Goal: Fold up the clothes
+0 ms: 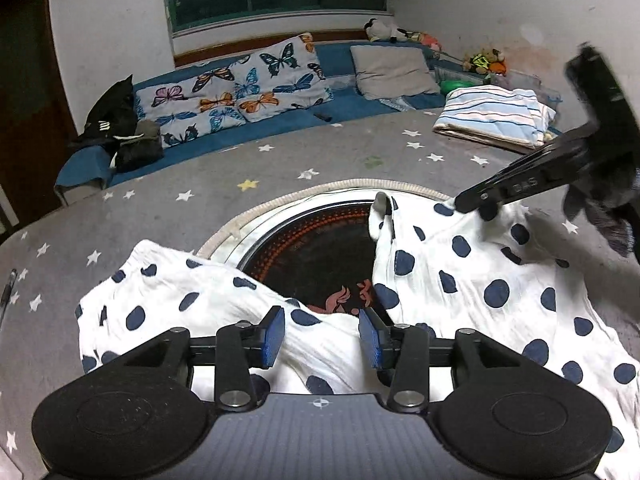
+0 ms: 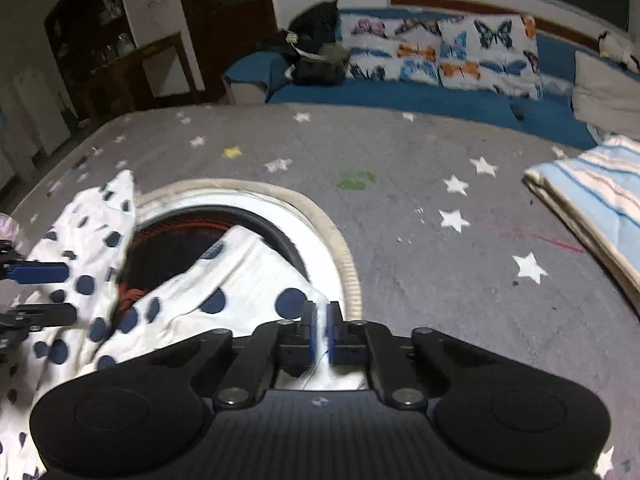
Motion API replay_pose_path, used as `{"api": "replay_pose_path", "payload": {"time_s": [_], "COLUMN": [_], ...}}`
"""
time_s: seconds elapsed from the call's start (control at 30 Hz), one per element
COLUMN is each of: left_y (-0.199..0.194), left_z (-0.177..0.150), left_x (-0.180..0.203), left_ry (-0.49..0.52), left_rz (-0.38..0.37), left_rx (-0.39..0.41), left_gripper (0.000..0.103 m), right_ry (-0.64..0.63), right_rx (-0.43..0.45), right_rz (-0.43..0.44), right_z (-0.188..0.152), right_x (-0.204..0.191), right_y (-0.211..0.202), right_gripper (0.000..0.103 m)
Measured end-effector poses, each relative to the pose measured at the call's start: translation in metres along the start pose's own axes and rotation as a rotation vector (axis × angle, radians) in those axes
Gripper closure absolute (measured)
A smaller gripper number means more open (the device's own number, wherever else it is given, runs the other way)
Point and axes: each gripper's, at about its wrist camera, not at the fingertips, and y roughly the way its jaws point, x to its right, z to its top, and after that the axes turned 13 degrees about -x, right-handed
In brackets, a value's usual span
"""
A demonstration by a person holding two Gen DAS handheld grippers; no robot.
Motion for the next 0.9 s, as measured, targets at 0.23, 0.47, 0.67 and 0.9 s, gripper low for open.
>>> {"api": "replay_pose_path", "payload": {"time_s": [0.23, 0.47, 0.67, 0.9], "left_y": [-0.011, -0.025, -0.033, -0.018], "left_z": [-0.003, -0.005, -0.008, -0.017], "left_x": [-0.010, -0.014, -0.004, 0.018], "left_ry": [-0.058, -0.100, -0.079, 0.001], "left_rz": [0.020, 0.013, -0.028, -0.063], "left_rx": [0.024, 0.058, 0.075, 0.034], "left_gripper": [0.059, 0.058, 0.056, 0.056], "right_ry": [-0.130, -0.425, -0.473, -0.255], "right_rx": [0.120, 0.065, -0.025, 0.061], "right_rz": [0.048, 0.056, 0.136, 0.224], "right_z": [-0.026, -0.078, -0.101, -0.078], "right_x": [-0.046, -0.122, -0.141, -0.104], "right_y": [-0.054, -0.068, -0.063, -0.096], "right_gripper": [0.100, 0.098, 0.088, 0.084]}}
